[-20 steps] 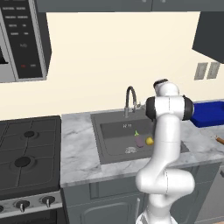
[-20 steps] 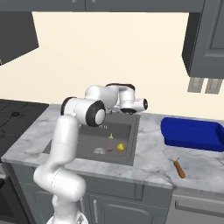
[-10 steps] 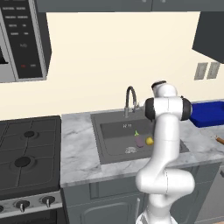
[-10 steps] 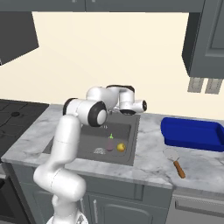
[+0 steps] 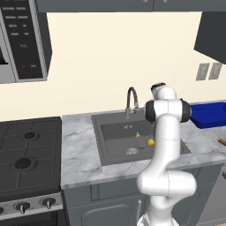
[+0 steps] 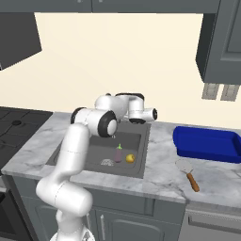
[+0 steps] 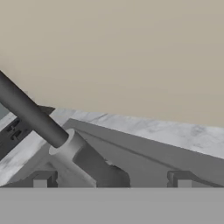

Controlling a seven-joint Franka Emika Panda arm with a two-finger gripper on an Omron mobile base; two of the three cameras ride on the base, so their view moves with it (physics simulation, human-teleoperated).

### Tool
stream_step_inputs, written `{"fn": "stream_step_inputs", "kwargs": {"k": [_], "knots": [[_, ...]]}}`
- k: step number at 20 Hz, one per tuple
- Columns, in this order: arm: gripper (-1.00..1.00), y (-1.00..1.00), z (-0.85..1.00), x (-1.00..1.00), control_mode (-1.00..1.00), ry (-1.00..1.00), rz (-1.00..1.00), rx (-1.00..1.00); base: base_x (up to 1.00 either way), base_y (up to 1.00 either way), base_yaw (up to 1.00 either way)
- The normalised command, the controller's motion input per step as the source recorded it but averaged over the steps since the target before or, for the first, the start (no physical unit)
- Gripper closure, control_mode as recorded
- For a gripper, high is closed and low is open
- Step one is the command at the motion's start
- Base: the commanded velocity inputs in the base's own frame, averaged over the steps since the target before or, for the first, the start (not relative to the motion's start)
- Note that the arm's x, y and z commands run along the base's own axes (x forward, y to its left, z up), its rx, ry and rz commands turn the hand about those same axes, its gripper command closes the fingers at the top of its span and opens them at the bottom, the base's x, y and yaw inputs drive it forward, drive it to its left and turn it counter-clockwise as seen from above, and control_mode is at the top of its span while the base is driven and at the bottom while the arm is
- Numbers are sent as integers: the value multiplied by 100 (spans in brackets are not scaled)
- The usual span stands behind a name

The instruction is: Pick up all produce items and place them in the sink. Turn on the sink faucet to wash them. Then turn the sink off and put them in the tray.

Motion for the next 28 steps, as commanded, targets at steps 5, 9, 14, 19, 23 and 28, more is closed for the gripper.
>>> {"fn": "stream_step_inputs", "kwargs": {"k": [5, 9, 14, 19, 23, 28], "knots": [[-100, 0, -13, 19, -100, 0, 0, 0, 0, 0, 0], [-100, 0, -16, 18, -100, 0, 0, 0, 0, 0, 0], [-100, 0, -15, 11, -100, 0, 0, 0, 0, 0, 0], [-100, 0, -2, 1, -100, 0, 0, 0, 0, 0, 0], [-100, 4, -4, 0, -100, 0, 0, 0, 0, 0, 0], [-100, 10, -11, 3, -100, 0, -2, 0, 0, 0, 0]]}}
